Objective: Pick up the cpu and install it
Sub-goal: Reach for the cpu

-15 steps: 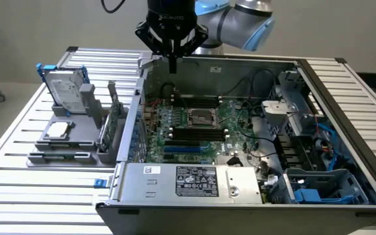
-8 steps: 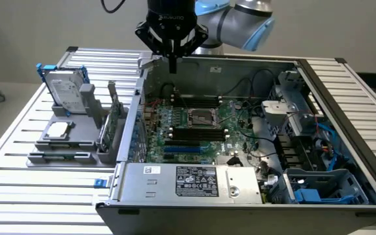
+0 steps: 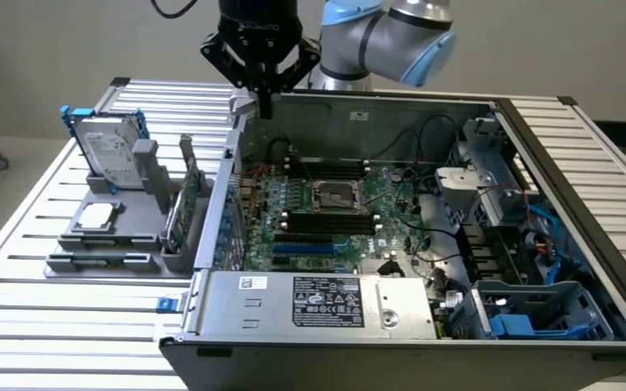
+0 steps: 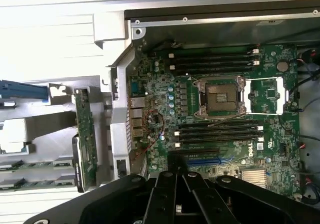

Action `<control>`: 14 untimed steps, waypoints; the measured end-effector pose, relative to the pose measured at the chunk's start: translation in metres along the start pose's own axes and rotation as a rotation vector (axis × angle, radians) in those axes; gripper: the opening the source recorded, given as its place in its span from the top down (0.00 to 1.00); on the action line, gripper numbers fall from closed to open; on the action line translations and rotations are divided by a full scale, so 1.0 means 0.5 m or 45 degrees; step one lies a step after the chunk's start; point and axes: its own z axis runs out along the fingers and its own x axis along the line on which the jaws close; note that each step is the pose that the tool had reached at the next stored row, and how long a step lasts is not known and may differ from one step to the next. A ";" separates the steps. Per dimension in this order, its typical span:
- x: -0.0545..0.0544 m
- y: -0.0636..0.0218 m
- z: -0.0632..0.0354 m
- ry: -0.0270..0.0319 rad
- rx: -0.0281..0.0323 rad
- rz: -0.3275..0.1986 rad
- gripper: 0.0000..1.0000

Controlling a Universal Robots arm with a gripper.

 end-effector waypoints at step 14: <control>0.127 0.013 0.005 0.0039 -0.0147 0.000 0.89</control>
